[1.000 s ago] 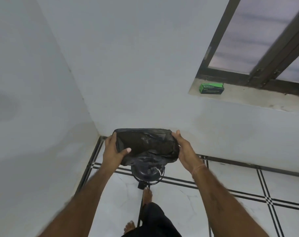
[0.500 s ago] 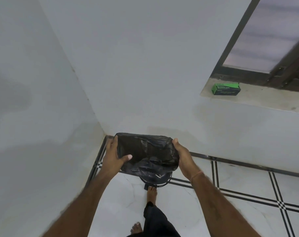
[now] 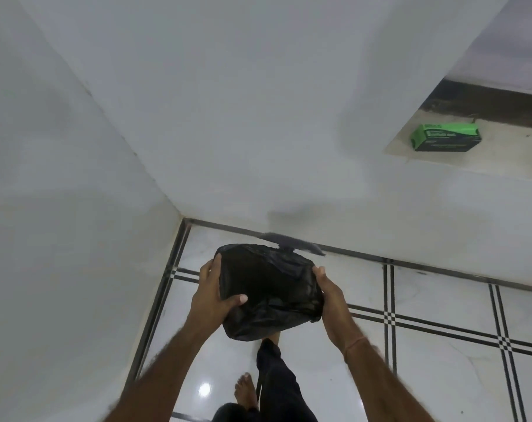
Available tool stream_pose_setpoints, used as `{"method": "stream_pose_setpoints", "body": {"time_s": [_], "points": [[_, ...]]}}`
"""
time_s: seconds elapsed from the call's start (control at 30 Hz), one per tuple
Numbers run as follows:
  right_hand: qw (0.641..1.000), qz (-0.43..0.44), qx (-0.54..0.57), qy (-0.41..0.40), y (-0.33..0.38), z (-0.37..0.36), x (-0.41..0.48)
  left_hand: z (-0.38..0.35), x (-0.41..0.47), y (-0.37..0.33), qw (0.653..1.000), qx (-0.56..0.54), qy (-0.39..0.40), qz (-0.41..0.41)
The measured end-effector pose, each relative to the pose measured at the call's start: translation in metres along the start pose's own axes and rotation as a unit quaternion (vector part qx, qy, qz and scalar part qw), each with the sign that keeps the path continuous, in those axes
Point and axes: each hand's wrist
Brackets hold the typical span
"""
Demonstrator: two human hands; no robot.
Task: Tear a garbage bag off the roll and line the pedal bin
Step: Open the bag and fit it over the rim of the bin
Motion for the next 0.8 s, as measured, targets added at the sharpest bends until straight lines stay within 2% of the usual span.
{"method": "stream_pose_setpoints", "body": {"time_s": [0.2,0.37,0.63,0.8], "points": [[0.997,-0.053,0.019,-0.046,-0.058,-0.004,0.052,-0.049,0.039,0.056,0.999,-0.007,0.014,0.034],[0.992,-0.075,0.023,-0.094,-0.132,-0.008,0.140,-0.124,0.105,0.129,0.999,0.016,0.012,0.030],[0.990,-0.028,0.071,-0.117,-0.220,0.000,0.278,-0.237,0.201,0.203,0.994,-0.035,-0.077,-0.072],[0.985,-0.029,0.136,-0.105,-0.244,0.007,0.310,-0.264,0.236,0.236,0.995,-0.015,-0.061,-0.073]]}}
Point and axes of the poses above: each hand's wrist, its own x-axis towards the middle knuckle, its own z-axis out of the back of the hand, y = z × x, and after that the axes turned 3 degrees about -y, right-handed
